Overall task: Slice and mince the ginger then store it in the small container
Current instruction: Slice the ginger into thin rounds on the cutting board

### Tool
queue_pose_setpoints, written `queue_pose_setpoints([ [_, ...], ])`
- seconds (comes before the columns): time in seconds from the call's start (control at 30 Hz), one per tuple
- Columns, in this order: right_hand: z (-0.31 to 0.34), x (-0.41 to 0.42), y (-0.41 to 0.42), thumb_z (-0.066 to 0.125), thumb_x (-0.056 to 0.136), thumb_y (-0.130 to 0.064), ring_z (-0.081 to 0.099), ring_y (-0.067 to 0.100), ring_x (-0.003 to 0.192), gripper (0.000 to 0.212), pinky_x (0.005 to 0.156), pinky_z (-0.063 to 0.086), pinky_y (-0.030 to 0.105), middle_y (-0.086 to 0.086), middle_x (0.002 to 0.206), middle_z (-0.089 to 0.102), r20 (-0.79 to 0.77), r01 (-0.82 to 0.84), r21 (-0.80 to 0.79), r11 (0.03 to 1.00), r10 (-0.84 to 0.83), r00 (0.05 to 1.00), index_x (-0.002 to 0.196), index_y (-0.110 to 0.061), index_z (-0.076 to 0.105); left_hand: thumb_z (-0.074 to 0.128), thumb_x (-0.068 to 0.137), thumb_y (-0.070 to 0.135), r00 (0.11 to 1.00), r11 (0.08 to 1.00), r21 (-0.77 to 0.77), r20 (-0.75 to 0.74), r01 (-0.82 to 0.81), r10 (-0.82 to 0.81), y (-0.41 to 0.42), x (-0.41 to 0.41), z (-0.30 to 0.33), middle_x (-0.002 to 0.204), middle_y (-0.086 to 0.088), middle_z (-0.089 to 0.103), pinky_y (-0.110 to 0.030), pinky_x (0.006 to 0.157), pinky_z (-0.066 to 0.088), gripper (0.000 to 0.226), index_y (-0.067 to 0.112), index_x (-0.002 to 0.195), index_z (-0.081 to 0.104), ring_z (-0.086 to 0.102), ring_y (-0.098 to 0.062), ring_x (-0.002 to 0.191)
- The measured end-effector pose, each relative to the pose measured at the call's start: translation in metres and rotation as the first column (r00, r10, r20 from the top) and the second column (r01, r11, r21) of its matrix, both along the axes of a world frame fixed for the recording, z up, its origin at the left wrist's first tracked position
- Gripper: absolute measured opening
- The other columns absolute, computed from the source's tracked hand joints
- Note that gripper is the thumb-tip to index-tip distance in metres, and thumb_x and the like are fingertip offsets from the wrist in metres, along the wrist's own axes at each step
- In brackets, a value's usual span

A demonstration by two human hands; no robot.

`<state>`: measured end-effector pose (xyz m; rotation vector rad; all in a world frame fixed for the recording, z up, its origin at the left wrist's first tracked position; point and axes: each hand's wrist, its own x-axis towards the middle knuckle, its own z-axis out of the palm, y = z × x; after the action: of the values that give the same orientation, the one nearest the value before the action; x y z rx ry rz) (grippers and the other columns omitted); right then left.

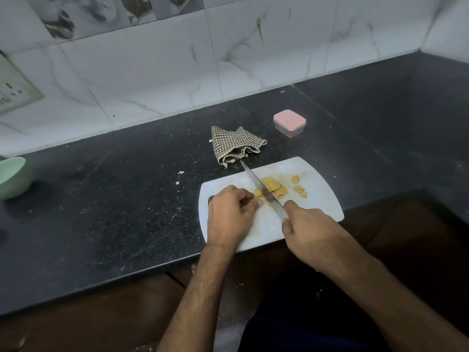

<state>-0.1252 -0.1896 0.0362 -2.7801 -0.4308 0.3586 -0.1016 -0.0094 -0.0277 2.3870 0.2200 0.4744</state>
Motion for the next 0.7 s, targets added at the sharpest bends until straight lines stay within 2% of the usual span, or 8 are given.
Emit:
queue_pose_setpoints([
  [0.2,0.006,0.0,-0.007,0.033,0.106,-0.033,0.06,0.015,0.083,0.028,0.07,0.058,0.035,-0.001,0.094,0.056,-0.047,0.031,0.0,1.0,-0.031,0.998,0.131,-0.023,0.04,0.085,0.079,0.042,0.995,0.999,-0.029,-0.096,0.034,-0.036,0.003,0.003,0.003,0.081,0.012,0.064,-0.033,0.075,0.056,0.022,0.027,0.092,0.074,0.061,-0.005,0.074],
  [0.27,0.007,0.0,-0.009,0.033,0.106,-0.033,0.06,0.016,0.083,0.027,0.069,0.058,0.035,0.0,0.094,0.057,-0.05,0.033,0.005,0.999,-0.033,0.998,0.129,-0.022,0.041,0.08,0.086,0.041,0.997,0.999,-0.028,-0.072,0.033,-0.035,0.005,0.004,0.003,0.082,0.011,0.064,-0.03,0.071,0.051,0.016,0.026,0.089,0.076,0.061,-0.005,0.075],
  [0.37,0.006,-0.001,-0.01,0.033,0.105,-0.033,0.06,0.016,0.081,0.025,0.067,0.058,0.036,0.0,0.094,0.058,-0.033,0.028,0.02,0.999,-0.027,0.999,0.126,-0.022,0.042,0.071,0.094,0.039,0.999,0.998,-0.055,-0.049,0.004,-0.007,0.007,0.005,0.004,0.08,0.01,0.065,-0.023,0.064,0.041,0.02,0.023,0.083,0.076,0.059,-0.005,0.073],
  [0.53,0.004,0.0,-0.012,0.033,0.105,-0.032,0.058,0.015,0.077,0.022,0.063,0.055,0.035,0.0,0.091,0.056,-0.057,0.029,0.042,0.999,-0.027,0.998,0.123,-0.022,0.042,0.078,0.09,0.031,0.995,0.987,-0.154,-0.101,-0.041,0.026,0.006,0.007,0.007,0.073,0.01,0.069,-0.014,0.061,0.045,0.009,0.024,0.089,0.073,0.058,0.002,0.064],
  [0.6,0.004,0.0,-0.012,0.033,0.105,-0.032,0.056,0.014,0.074,0.02,0.058,0.051,0.032,-0.001,0.089,0.055,-0.059,0.028,0.05,0.998,-0.025,0.998,0.121,-0.023,0.042,0.073,0.094,0.033,0.995,0.98,-0.184,-0.079,-0.072,0.058,0.005,0.004,0.008,0.074,0.01,0.071,-0.016,0.062,0.047,0.012,0.024,0.086,0.071,0.059,0.0,0.065],
  [0.7,0.004,0.0,-0.011,0.034,0.105,-0.031,0.054,0.013,0.073,0.019,0.057,0.044,0.03,-0.002,0.086,0.053,-0.039,0.017,0.064,0.998,-0.014,0.999,0.119,-0.022,0.042,0.059,0.102,0.028,0.996,0.988,-0.13,-0.04,-0.086,0.081,0.009,-0.001,0.011,0.077,0.008,0.071,-0.026,0.067,0.05,0.019,0.02,0.089,0.071,0.063,-0.009,0.072],
])
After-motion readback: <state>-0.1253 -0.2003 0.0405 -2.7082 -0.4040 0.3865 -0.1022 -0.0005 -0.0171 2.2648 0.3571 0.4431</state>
